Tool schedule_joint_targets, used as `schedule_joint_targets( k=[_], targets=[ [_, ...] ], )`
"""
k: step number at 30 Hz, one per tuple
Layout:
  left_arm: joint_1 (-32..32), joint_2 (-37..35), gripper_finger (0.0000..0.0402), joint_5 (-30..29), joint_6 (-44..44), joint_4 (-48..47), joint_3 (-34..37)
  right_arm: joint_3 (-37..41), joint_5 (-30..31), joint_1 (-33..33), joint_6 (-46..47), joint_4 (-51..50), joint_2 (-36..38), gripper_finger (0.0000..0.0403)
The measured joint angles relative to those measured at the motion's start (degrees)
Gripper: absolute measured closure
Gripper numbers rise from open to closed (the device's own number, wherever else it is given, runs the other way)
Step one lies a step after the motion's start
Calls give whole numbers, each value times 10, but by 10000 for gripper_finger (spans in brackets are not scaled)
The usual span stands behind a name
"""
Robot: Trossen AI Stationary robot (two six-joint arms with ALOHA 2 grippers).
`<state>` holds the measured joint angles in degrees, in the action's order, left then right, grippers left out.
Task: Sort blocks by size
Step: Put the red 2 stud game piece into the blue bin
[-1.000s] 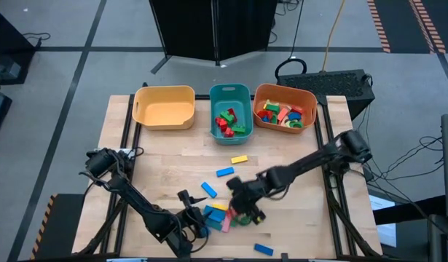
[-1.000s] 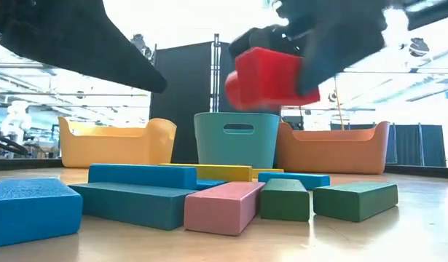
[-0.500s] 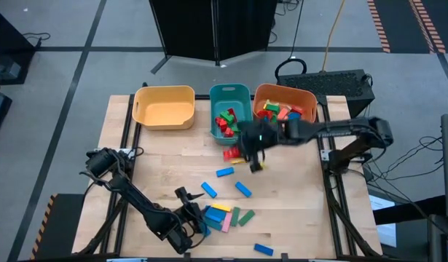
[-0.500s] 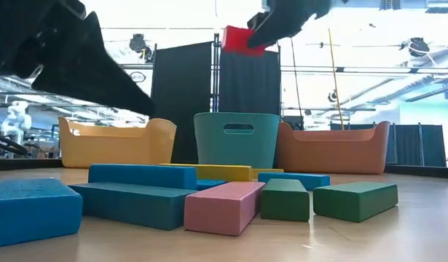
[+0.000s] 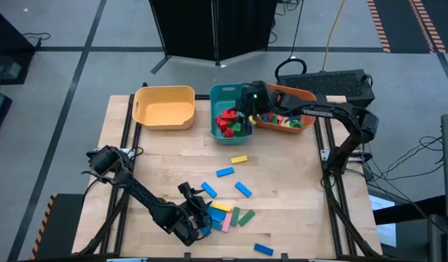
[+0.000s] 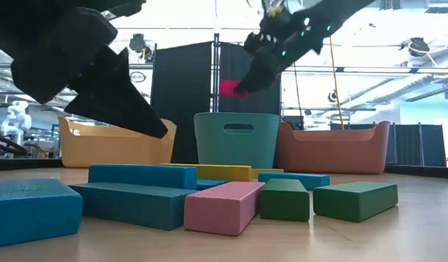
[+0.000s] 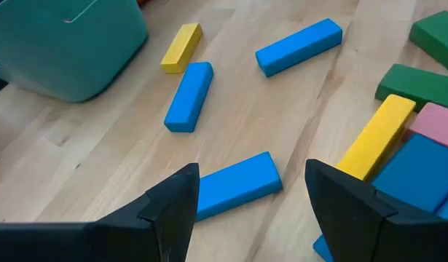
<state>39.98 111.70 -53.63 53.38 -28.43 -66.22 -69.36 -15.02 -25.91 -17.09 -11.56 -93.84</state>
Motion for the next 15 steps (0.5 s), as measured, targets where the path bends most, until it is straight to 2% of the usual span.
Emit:
schedule_joint_targets(
  k=[2, 8, 15],
  targets=[
    [-4, 0, 160, 0, -1, -3, 0, 0, -18, -17, 11, 10, -22, 242],
    [-26, 0, 160, 9, -2, -38, 0, 0, -19, -43, 17, 24, -80, 241],
    [-65, 0, 160, 38, -48, -51, 0, 0, -19, -48, 11, 27, -95, 241]
  ],
)
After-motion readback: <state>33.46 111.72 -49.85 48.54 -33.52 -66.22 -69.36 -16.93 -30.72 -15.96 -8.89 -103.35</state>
